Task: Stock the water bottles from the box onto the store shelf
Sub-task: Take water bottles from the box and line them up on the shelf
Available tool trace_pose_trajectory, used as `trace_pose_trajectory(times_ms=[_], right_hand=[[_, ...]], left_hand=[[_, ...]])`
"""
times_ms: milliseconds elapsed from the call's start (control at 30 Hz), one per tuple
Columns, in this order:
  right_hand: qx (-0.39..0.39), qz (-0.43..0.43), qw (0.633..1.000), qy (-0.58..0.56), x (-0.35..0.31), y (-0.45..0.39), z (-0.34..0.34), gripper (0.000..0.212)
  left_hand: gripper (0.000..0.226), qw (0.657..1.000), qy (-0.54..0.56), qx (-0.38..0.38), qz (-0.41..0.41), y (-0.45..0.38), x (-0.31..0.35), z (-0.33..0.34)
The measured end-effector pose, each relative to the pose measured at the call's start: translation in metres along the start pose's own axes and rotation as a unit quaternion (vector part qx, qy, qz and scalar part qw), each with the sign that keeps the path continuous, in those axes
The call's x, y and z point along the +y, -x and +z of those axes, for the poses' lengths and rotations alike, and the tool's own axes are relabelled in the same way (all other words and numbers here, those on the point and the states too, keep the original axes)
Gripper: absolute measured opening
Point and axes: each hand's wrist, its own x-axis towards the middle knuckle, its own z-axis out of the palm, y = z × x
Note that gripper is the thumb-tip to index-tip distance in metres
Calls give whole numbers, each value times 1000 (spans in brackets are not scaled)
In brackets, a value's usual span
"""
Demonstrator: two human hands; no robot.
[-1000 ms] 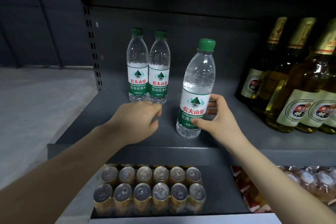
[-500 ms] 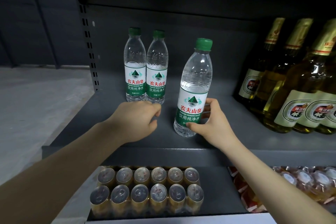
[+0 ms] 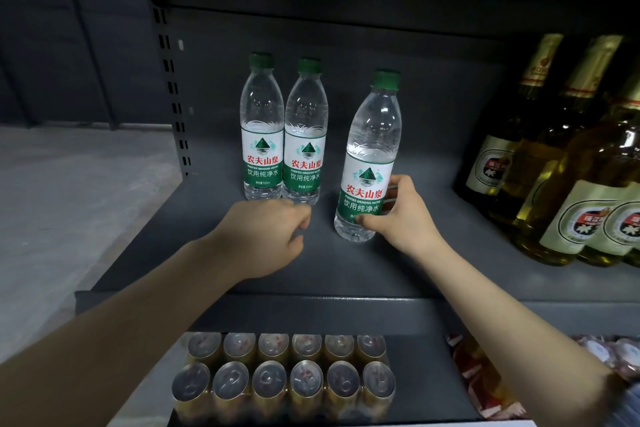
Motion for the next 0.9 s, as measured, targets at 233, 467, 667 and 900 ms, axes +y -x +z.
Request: trace_pose_trajectory(times_ms=[233,467,667,900], right_hand=[[-1,9,1000,14,1,-25,7,61],[-1,12,1000,23,0,-46,16,60],[2,18,1000,18,1,-60,23,60],[-1,12,1000,25,2,-68,27,58]], left_hand=[[21,1000,8,4,8,-4,-6,4],[20,1000,17,20,9,-8,-10,9],[17,999,23,25,7,-9,-16,10],[17,999,20,29,11,-10,-17,10]])
